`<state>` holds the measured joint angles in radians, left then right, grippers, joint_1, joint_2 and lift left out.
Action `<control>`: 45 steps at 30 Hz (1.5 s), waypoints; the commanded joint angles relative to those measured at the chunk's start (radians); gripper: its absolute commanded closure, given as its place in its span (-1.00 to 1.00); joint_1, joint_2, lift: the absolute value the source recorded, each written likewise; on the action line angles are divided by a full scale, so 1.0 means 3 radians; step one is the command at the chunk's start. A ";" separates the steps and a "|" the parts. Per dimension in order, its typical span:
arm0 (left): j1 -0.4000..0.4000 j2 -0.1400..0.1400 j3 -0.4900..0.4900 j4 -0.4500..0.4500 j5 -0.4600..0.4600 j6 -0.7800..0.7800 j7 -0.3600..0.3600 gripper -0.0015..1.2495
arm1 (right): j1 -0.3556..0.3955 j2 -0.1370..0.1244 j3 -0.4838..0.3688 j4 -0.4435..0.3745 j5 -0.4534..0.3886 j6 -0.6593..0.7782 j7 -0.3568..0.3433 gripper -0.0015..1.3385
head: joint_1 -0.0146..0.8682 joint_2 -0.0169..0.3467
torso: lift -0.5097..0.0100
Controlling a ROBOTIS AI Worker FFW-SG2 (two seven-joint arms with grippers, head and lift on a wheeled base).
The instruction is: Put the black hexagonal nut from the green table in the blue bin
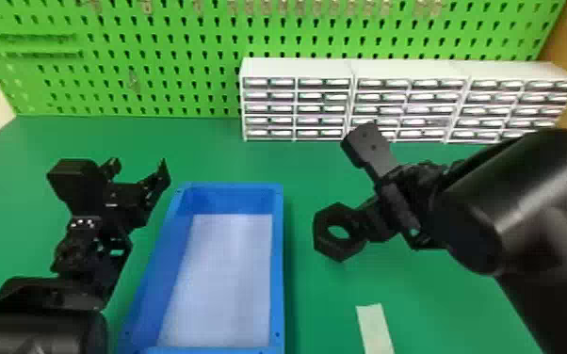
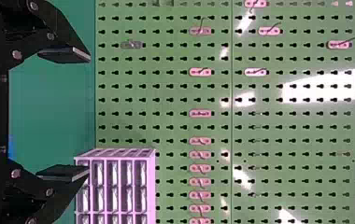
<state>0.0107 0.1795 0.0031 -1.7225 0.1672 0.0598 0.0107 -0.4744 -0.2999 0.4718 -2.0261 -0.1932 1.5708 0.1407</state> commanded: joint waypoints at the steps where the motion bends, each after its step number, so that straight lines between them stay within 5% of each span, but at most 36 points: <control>1: 0.0000 0.0000 0.0000 -0.0001 0.0000 0.0000 0.0000 -0.35 | -0.0039 -0.0008 -0.0064 -0.0113 0.0015 0.0005 0.0001 0.51 | 0.59 -0.62 | 0.59; 12: 0.0000 0.0000 0.0000 -0.0001 0.0000 0.0000 0.0000 -0.35 | -0.0270 0.0013 0.0028 -0.0297 -0.0031 0.0005 0.0001 0.51 | 0.59 -0.62 | 0.59; 23: 0.0000 0.0000 0.0005 -0.0001 0.0000 0.0000 0.0000 -0.35 | -0.0474 0.0135 0.0335 -0.0313 -0.0174 0.0005 0.0006 0.51 | 0.59 -0.62 | 0.59; 45: 0.0005 0.0000 0.0020 -0.0001 0.0010 0.0000 -0.0005 -0.35 | -0.0663 0.0401 0.1061 0.0224 -0.0450 -0.0690 0.0012 0.51 | 0.59 -0.62 | 0.59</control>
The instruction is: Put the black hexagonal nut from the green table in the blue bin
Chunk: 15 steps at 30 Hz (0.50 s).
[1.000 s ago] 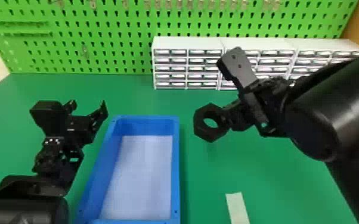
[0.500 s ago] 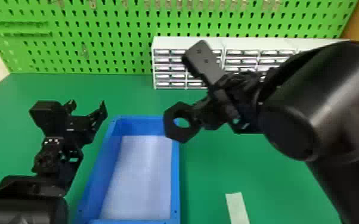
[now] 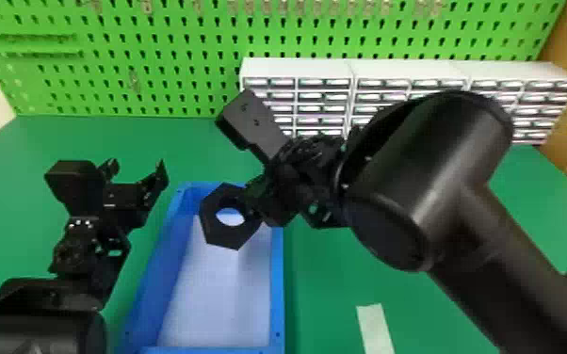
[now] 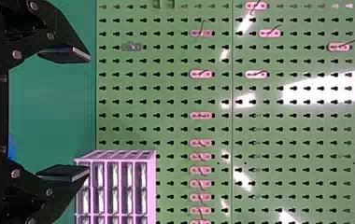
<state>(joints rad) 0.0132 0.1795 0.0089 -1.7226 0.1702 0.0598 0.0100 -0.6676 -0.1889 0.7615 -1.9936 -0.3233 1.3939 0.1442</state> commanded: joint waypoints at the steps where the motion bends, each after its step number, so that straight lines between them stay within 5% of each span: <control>1: -0.0008 0.0000 -0.0004 0.0000 0.0000 0.0000 -0.0003 -0.35 | -0.0030 0.0036 0.0131 0.0157 -0.0017 -0.0142 0.0000 0.51 | 0.59 -0.62 | 0.59; 15: -0.0008 0.0020 -0.0009 0.0000 0.0000 0.0000 -0.0003 -0.35 | -0.0050 0.0088 0.0376 0.0647 -0.0032 -0.0413 0.0005 0.51 | 0.59 -0.62 | 0.59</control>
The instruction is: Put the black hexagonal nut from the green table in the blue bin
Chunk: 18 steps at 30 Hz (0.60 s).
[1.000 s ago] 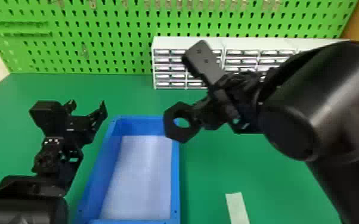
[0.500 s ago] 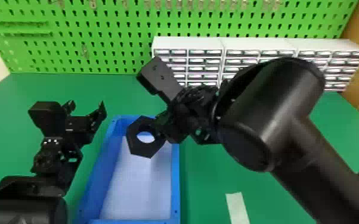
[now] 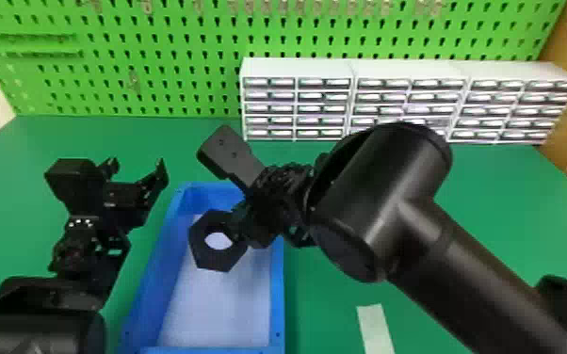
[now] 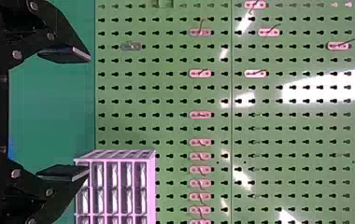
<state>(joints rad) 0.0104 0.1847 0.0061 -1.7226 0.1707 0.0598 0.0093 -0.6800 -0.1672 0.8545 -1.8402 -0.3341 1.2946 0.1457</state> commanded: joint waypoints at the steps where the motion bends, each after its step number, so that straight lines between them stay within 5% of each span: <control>1: -0.0004 0.0003 0.0000 0.0000 0.0009 0.0000 0.0000 -0.35 | -0.0009 0.0021 0.0087 0.0172 -0.0001 -0.0107 0.0000 0.51 | 0.59 -0.62 | 0.59; 18: -0.0004 0.0003 -0.0005 0.0000 0.0009 0.0000 0.0000 -0.35 | 0.0001 0.0061 0.0276 0.0535 -0.0052 -0.0429 0.0082 0.51 | 0.59 -0.62 | 0.59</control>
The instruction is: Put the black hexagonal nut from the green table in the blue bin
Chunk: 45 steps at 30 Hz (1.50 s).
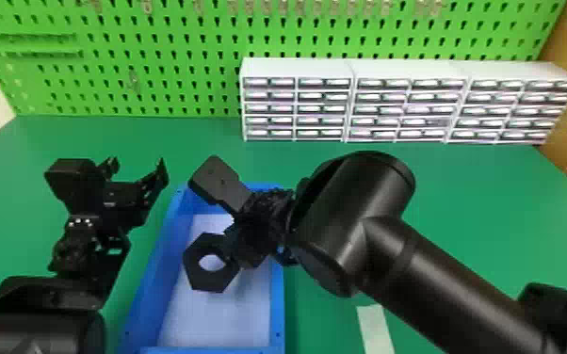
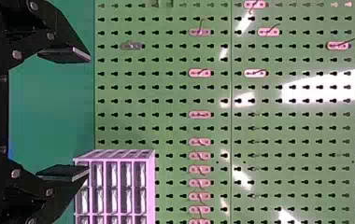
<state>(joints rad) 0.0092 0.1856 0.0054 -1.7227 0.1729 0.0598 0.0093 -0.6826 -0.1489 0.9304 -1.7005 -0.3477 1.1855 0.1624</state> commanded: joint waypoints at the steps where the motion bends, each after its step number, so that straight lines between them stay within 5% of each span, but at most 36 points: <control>1: 0.0000 0.0000 -0.0003 0.0000 0.0001 0.0000 0.0000 -0.35 | 0.0010 0.0000 0.0033 0.0085 -0.0007 -0.0086 0.0036 0.51 | 0.59 -0.62 | 0.59; 13: -0.0005 0.0000 -0.0003 0.0000 0.0001 0.0000 0.0000 -0.35 | 0.0025 0.0006 0.0059 0.0161 0.0003 -0.0142 0.0042 0.49 | 0.59 -0.62 | 0.59; 19: -0.0005 0.0000 -0.0003 0.0000 0.0001 0.0000 0.0000 -0.35 | 0.0030 0.0006 0.0053 0.0161 0.0029 -0.0152 0.0042 -0.53 | 0.59 -0.62 | 0.59; 22: 0.0000 0.0000 -0.0003 0.0000 0.0001 0.0000 0.0000 -0.35 | 0.0036 0.0006 0.0053 0.0161 0.0034 -0.0152 0.0042 -0.86 | 0.59 -0.62 | 0.59; 45: 0.0005 0.0000 0.0003 0.0000 0.0001 0.0000 0.0005 -0.35 | 0.0051 0.0000 -0.0028 0.0146 0.0034 -0.0111 0.0047 -0.85 | 0.59 -0.62 | 0.59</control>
<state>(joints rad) 0.0093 0.1856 0.0052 -1.7227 0.1734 0.0598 0.0095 -0.6702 -0.1488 0.9359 -1.6521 -0.3365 1.1445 0.1749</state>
